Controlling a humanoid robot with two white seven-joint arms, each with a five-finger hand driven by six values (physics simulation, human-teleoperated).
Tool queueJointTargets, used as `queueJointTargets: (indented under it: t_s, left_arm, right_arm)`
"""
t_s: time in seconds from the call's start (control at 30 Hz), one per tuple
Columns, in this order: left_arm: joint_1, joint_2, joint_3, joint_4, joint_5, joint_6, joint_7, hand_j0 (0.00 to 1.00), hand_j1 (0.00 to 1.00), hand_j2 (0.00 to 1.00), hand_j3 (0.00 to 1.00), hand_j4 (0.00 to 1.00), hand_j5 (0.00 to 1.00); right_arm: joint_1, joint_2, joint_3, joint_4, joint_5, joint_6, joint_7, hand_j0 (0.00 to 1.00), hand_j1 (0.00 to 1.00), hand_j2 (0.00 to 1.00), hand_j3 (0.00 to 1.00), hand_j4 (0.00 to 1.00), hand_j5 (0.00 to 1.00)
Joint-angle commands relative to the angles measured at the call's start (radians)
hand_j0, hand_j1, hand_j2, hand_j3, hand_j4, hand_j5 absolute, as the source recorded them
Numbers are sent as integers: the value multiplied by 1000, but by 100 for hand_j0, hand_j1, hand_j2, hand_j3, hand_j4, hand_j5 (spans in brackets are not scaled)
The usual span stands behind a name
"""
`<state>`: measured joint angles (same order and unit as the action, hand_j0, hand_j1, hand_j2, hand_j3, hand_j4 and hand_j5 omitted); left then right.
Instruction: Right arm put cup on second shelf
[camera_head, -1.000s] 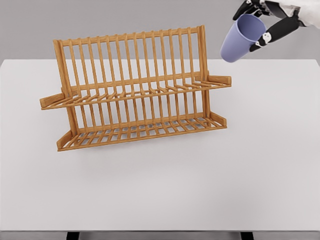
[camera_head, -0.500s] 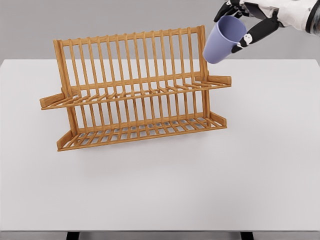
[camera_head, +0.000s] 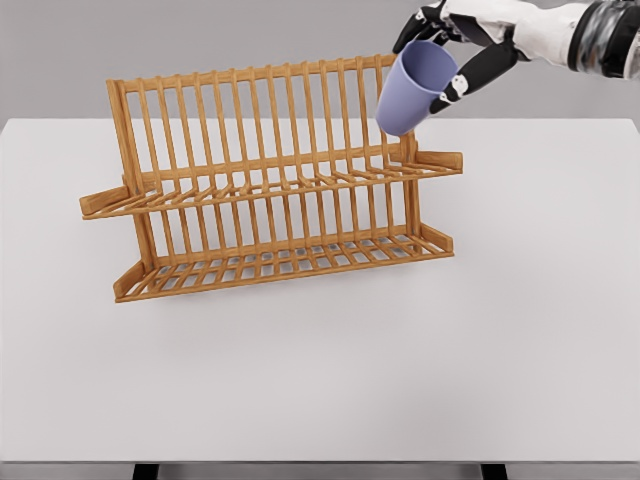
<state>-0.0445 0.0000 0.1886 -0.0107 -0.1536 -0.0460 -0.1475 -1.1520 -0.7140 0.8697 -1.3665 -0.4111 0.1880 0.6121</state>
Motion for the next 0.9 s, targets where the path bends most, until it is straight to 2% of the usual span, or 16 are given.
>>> queueJointTargets:
  t_s: [0.0, 0.3, 0.63, 0.83, 0.87]
  left_arm:
    - [0, 0, 0, 0, 0, 0, -1, 100, 100, 100, 100, 100, 100]
    - [0, 0, 0, 0, 0, 0, 0, 100, 100, 100, 100, 100, 100]
    - [0, 0, 0, 0, 0, 0, 0, 100, 100, 100, 100, 100, 100]
    - [0, 0, 0, 0, 0, 0, -1, 100, 100, 100, 100, 100, 100]
    - [0, 0, 0, 0, 0, 0, 0, 100, 100, 100, 100, 100, 100]
  right_arm:
    - [0, 5, 0, 0, 0, 4, -1, 42, 42, 42, 42, 42, 42]
    - [2, 54, 8, 6, 5, 22, -1, 42, 42, 42, 42, 42, 42]
    - [5, 53, 11, -2, 12, 25, -1, 43, 43, 43, 43, 43, 43]
    - [3, 50, 9, -43, 11, 44, -1, 44, 44, 44, 44, 44, 44]
    - [3, 50, 9, -43, 12, 44, -1, 48, 48, 48, 48, 48, 48]
